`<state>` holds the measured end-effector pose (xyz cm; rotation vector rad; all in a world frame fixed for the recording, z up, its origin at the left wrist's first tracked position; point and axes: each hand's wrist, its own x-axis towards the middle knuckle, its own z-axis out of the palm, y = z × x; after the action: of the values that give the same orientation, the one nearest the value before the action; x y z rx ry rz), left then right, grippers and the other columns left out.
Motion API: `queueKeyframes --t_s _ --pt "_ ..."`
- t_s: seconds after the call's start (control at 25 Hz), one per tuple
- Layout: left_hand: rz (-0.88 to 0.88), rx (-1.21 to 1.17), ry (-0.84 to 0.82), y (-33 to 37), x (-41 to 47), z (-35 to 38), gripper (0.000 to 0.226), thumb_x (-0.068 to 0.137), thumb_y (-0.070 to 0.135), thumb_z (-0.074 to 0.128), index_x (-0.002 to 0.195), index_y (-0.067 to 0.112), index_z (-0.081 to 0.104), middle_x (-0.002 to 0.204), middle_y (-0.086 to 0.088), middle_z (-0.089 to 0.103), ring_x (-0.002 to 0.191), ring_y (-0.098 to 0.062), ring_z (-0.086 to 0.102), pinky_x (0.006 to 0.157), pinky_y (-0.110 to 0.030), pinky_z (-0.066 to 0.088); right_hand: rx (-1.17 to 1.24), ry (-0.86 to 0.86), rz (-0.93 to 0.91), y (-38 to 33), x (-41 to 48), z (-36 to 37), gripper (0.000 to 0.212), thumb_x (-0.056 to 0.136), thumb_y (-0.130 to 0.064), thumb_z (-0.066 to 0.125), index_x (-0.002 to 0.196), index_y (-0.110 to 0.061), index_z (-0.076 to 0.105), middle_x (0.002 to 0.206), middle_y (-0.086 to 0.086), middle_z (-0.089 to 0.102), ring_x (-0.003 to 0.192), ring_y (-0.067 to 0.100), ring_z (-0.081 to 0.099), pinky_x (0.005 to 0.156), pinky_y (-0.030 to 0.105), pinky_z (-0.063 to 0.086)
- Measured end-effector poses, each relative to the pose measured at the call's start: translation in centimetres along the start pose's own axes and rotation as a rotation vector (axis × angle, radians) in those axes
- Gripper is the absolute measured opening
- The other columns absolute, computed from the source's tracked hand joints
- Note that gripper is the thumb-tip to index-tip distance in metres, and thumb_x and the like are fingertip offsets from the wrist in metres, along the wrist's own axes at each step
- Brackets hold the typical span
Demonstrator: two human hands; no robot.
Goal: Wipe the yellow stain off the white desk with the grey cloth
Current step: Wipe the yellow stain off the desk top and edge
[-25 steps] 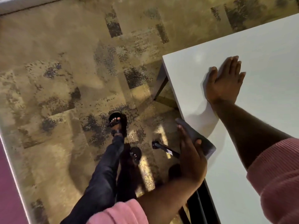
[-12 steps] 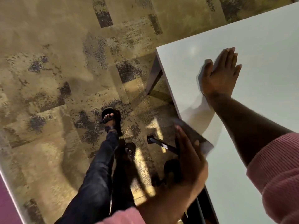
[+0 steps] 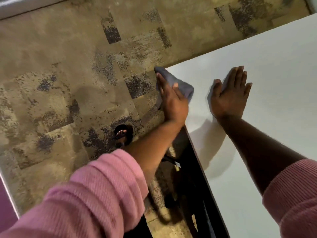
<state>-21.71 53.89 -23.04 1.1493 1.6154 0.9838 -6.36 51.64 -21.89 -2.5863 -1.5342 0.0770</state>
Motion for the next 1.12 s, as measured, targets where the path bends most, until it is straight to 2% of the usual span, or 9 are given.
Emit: queueKeyframes --t_s 0.12,0.36,0.52,0.6,0.68,0.8,0.92,1.0,1.12 --pt "-0.008 -0.045 0.001 0.8 4.8 -0.2 0.058 0.109 0.016 0.035 0.158 -0.004 0.013 0.167 -0.024 0.015 0.155 -0.034 0.019 0.113 -0.003 0.01 -0.005 -0.008 0.002 0.3 0.1 0.1 0.073 0.107 -0.049 0.021 0.163 -0.002 0.016 0.171 0.019 0.016 0.159 0.034 0.013 0.128 0.055 0.009" --pt "0.05 0.005 -0.035 -1.0 -5.5 -0.6 0.059 0.109 0.022 0.034 0.16 0.0 0.014 0.169 -0.018 0.012 0.158 -0.025 0.013 0.127 -0.037 0.021 -0.014 -0.056 0.005 0.3 0.2 -0.1 0.074 0.108 -0.052 0.018 0.164 -0.004 0.012 0.173 0.016 0.011 0.16 0.033 0.009 0.129 0.054 0.008" --pt "0.004 0.068 -0.125 0.0 -1.2 -1.7 0.061 0.109 0.027 0.036 0.16 0.001 0.015 0.169 -0.019 0.016 0.157 -0.027 0.018 0.125 -0.036 0.024 0.021 -0.096 0.032 0.0 0.1 -0.8 0.076 0.106 -0.053 0.018 0.165 -0.007 0.01 0.174 0.013 0.007 0.161 0.031 0.006 0.13 0.051 0.005" --pt "0.159 0.214 -0.115 1.4 5.3 -2.1 0.051 0.107 0.018 0.043 0.152 -0.004 0.035 0.155 -0.026 0.043 0.143 -0.034 0.044 0.116 -0.029 0.037 0.04 -0.119 0.048 -0.2 0.3 -1.1 0.075 0.107 -0.052 0.019 0.165 -0.007 0.009 0.174 0.012 0.005 0.161 0.029 0.003 0.13 0.05 0.004" --pt "0.401 0.419 -0.26 2.7 10.0 -2.3 0.04 0.104 0.015 0.049 0.139 -0.002 0.057 0.129 -0.023 0.067 0.114 -0.035 0.067 0.093 -0.022 0.045 0.052 -0.124 0.053 -0.4 0.3 -1.5 0.073 0.107 -0.05 0.021 0.165 -0.006 0.009 0.174 0.013 0.005 0.161 0.029 0.002 0.13 0.052 0.005" --pt "0.522 0.669 -0.512 5.5 11.9 -0.3 0.035 0.101 0.019 0.053 0.132 0.01 0.067 0.114 -0.017 0.076 0.091 -0.037 0.074 0.071 -0.029 0.052 0.07 -0.125 0.063 -0.6 0.3 -2.1 0.073 0.107 -0.048 0.026 0.165 -0.006 0.014 0.173 0.013 0.008 0.161 0.029 0.004 0.129 0.053 0.007" --pt "0.653 0.725 -0.663 7.2 12.2 4.3 0.047 0.101 0.022 0.052 0.146 0.008 0.053 0.139 -0.016 0.064 0.116 -0.036 0.068 0.089 -0.04 0.057 0.101 -0.178 0.089 -0.7 0.3 -2.5 0.071 0.107 -0.048 0.021 0.166 -0.011 0.011 0.174 0.008 0.002 0.161 0.022 -0.003 0.129 0.053 0.006" --pt "0.759 0.789 -0.766 8.0 12.5 6.8 0.057 0.104 0.026 0.052 0.156 0.007 0.037 0.159 -0.012 0.044 0.138 -0.03 0.053 0.101 -0.037 0.051 0.154 -0.171 0.118 -0.8 0.4 -2.4 0.07 0.106 -0.047 0.017 0.166 -0.013 0.01 0.174 0.004 -0.001 0.161 0.019 -0.006 0.13 0.049 0.003" --pt "0.841 0.86 -0.805 8.3 12.5 8.3 0.069 0.106 0.043 0.044 0.158 0.002 0.027 0.165 -0.015 0.03 0.149 -0.028 0.038 0.113 -0.036 0.039 0.239 -0.114 0.144 -0.6 0.4 -2.2 0.068 0.105 -0.037 0.027 0.166 -0.012 0.012 0.175 0.005 0.003 0.161 0.018 -0.003 0.131 0.047 0.004"
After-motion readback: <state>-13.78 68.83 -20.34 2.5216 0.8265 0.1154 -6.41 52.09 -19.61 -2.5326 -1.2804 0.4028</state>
